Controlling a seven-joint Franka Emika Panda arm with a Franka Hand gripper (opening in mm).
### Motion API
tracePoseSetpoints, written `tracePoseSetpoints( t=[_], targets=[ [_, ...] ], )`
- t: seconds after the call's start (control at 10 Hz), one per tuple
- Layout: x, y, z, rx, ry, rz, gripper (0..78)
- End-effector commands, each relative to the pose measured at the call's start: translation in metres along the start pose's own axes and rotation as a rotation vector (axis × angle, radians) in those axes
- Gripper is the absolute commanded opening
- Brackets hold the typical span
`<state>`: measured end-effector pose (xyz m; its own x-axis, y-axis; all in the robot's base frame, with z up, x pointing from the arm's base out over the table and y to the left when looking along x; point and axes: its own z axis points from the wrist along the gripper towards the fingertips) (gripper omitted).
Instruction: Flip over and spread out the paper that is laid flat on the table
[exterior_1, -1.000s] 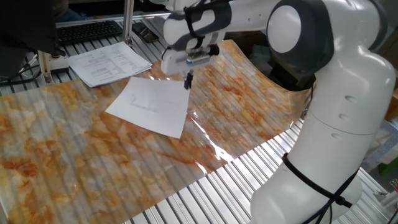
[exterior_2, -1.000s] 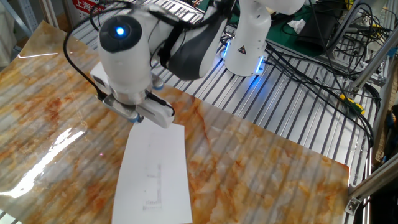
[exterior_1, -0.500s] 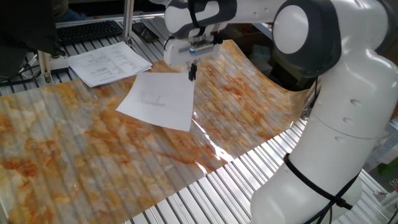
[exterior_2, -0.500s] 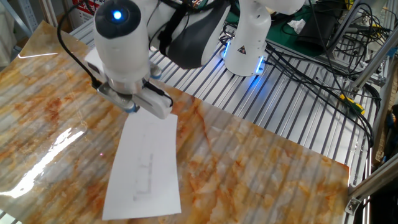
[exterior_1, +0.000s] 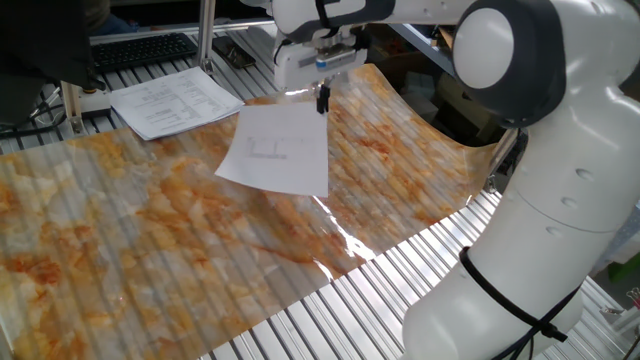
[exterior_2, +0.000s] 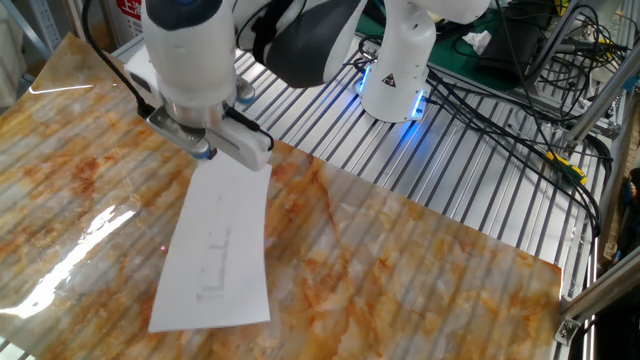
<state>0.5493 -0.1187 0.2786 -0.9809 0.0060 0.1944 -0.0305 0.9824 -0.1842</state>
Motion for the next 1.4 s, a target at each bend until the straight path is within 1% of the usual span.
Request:
tracePoseSetpoints(
  t=[0.1, 0.3, 0.6, 0.9, 1.1, 1.2, 1.4],
  targets=[
    [0.002, -0.007, -0.015, 0.017, -0.003, 0.007, 1.1],
    [0.006, -0.010, -0.023, 0.023, -0.002, 0.018, 1.1],
    [0.010, -0.019, -0.028, 0.036, -0.008, 0.017, 1.1],
    [0.013, -0.020, -0.029, 0.037, -0.009, 0.029, 1.1],
    [0.015, -0.020, -0.030, 0.026, -0.002, 0.052, 1.1],
    [0.015, -0.020, -0.030, 0.031, -0.001, 0.055, 1.1],
    [0.014, -0.020, -0.029, 0.025, 0.002, 0.053, 1.1]
  ],
)
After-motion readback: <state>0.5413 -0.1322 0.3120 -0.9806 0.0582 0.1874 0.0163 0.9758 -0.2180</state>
